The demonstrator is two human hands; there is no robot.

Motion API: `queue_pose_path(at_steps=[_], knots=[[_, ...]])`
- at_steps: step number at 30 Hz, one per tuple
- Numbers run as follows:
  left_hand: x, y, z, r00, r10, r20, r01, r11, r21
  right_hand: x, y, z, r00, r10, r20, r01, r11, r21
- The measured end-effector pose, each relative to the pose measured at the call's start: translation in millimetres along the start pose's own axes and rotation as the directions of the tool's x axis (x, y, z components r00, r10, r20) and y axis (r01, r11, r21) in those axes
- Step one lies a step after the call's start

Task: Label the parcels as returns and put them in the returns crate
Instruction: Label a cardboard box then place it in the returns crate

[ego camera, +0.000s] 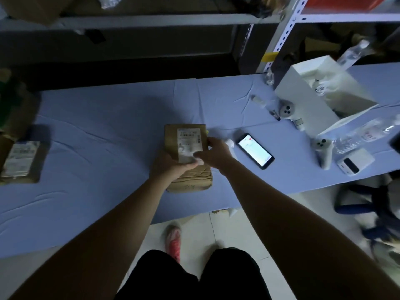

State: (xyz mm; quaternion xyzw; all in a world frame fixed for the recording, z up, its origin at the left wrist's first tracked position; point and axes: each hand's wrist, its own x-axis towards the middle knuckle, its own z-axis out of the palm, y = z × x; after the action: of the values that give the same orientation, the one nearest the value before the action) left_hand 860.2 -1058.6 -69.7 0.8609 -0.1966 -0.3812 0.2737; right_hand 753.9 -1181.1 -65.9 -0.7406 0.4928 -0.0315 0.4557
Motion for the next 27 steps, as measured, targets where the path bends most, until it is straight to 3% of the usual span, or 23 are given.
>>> queue_pose_path(at_steps=[5,9,13,17,20,27], knots=[[-1.9,16.4,17.2,0.987,-0.124,-0.102,0.137,0.982,0.129,28.2,6.7,-51.3,0.983,-0.059,-0.174,0.023,0.979,-0.201],[-8.8,23.6,31.8,0.964,-0.165,-0.206,0.191,0.975,0.115,49.0,44.7,-84.8,0.993,-0.080,-0.083,0.033,0.887,-0.460],[-10.0,35.4,38.6,0.947,-0.205,-0.248,0.251,0.952,0.173,72.2,85.9,-96.7,0.999,0.042,0.021,-0.018,0.765,-0.644],[-11.6,41.3,52.0,0.924,-0.220,-0.314,0.284,0.943,0.176,86.5,113.0,-95.2,0.995,0.102,-0.015,-0.079,0.658,-0.749],[-17.8,46.5,64.4,0.904,-0.200,-0.379,0.284,0.941,0.181,90.6,125.5,-94.1,0.999,0.042,-0.034,-0.053,0.632,-0.773],[-22.9,53.8,69.0,0.886,-0.217,-0.409,0.317,0.929,0.193,97.0,125.2,-102.7,0.998,0.055,0.013,-0.031,0.731,-0.682]])
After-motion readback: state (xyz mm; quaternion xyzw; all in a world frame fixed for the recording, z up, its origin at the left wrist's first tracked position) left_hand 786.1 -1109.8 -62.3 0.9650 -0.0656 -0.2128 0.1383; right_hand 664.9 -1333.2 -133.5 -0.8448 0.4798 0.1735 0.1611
